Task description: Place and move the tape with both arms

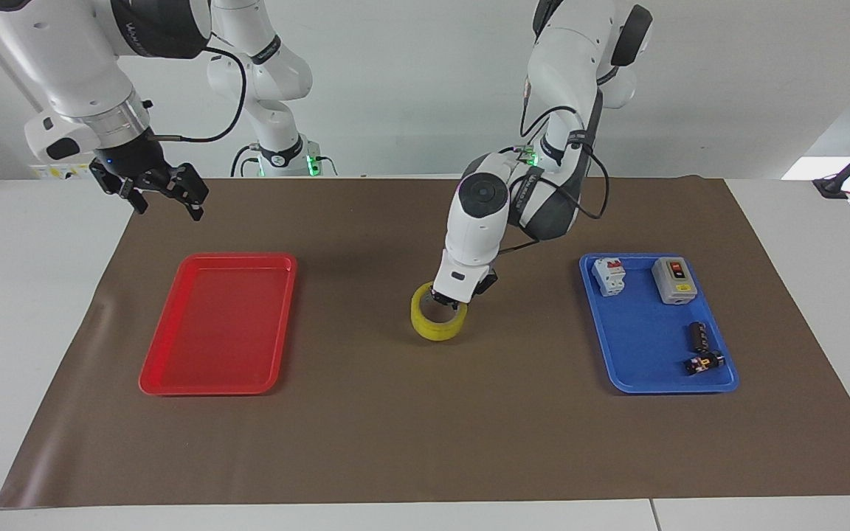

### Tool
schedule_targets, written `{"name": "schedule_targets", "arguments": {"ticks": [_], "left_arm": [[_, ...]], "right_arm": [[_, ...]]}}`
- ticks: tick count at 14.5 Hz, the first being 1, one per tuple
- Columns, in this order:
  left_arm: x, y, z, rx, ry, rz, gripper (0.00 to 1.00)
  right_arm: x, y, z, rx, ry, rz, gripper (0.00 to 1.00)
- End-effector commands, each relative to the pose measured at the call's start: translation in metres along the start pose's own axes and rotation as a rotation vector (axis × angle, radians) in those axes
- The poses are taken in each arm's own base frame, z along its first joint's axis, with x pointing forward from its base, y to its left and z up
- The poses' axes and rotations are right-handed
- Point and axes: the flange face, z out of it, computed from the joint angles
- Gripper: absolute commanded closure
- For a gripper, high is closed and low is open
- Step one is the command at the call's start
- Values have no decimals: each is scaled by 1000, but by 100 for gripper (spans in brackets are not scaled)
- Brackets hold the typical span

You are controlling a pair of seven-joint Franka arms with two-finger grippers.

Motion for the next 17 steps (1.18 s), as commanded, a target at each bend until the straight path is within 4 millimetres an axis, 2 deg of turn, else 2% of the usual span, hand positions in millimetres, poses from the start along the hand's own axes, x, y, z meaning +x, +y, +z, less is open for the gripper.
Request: {"name": "schedule_targets", "arguments": {"ticks": [1,2,3,4,5,7,8,10,12,14,16,17], "left_arm": [[1,-7,7,-13,13,-15,100],[-4,-7,13,-14,14,-9,100],[-4,-9,18,-20,19,-11,80],[-4,-9,20,-21,20,-11,38],[-2,-10,16,-19,18,-15,0],[4,-13,-2,-18,15,-33,0],[17,-30,-23,-14,20,-58,0],[42,-81,-79,-34,45,-105,0],[55,-134,-132,-22,43,-49,0],[69,-200,-172,1,14,12,0],[69,-259,-202,24,-39,141,0],[68,-284,-216,25,-53,194,0]], "right_arm": [[-3,-1,-1,15,8,8,0],[-3,-1,-1,15,8,8,0],[-3,-1,-1,15,8,8,0],[-3,-1,-1,15,8,8,0],[-3,-1,-1,15,8,8,0],[-3,-1,0,15,7,8,0],[-3,-1,-1,17,8,8,0],[-4,-1,2,15,7,5,0],[-5,-1,3,15,-1,3,0],[-6,-2,7,15,-7,-48,0],[-6,-3,7,17,-2,-125,0],[-10,-24,7,18,7,-157,0]]}}
